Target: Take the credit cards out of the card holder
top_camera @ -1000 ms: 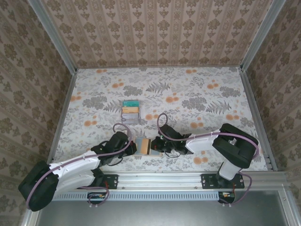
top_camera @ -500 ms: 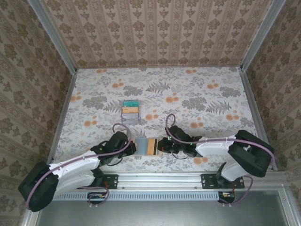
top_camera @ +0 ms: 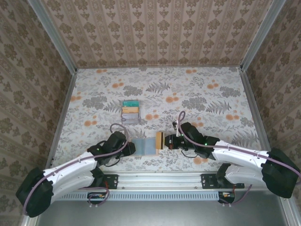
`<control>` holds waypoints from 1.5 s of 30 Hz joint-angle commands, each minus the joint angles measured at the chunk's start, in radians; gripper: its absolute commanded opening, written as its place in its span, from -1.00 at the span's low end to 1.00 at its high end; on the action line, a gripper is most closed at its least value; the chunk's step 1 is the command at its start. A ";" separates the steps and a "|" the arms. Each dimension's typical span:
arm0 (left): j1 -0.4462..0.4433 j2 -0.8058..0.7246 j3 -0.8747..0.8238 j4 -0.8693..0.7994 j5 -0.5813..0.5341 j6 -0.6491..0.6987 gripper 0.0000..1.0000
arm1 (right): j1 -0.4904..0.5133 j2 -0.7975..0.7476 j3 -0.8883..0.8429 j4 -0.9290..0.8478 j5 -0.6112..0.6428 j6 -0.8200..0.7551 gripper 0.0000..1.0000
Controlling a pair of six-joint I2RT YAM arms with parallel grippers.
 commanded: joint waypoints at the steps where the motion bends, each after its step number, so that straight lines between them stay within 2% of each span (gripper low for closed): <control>1: 0.009 -0.049 0.044 -0.086 -0.021 0.016 0.23 | -0.008 -0.022 0.088 -0.127 0.027 -0.139 -1.00; 7: 0.020 -0.135 0.081 -0.181 -0.052 0.021 0.91 | -0.010 0.063 0.304 -0.297 0.035 -0.362 -1.00; 9: 0.028 -0.164 0.096 -0.217 -0.065 0.027 1.00 | -0.012 0.114 0.392 -0.344 0.040 -0.441 -1.00; 14: 0.063 -0.227 0.140 -0.319 -0.103 0.023 1.00 | -0.021 0.279 0.620 -0.453 0.031 -0.646 -1.00; 19: 0.100 -0.305 0.178 -0.471 -0.202 -0.013 1.00 | -0.036 0.472 0.846 -0.549 0.003 -0.806 -1.00; 28: 0.159 -0.445 0.218 -0.620 -0.286 -0.043 1.00 | -0.037 0.662 1.051 -0.522 0.012 -1.100 -1.00; 36: 0.177 -0.507 0.235 -0.674 -0.298 -0.034 1.00 | -0.036 0.851 1.266 -0.619 0.059 -1.301 -1.00; 45: 0.180 -0.542 0.213 -0.647 -0.260 -0.015 1.00 | -0.035 0.999 1.434 -0.694 0.094 -1.439 -1.00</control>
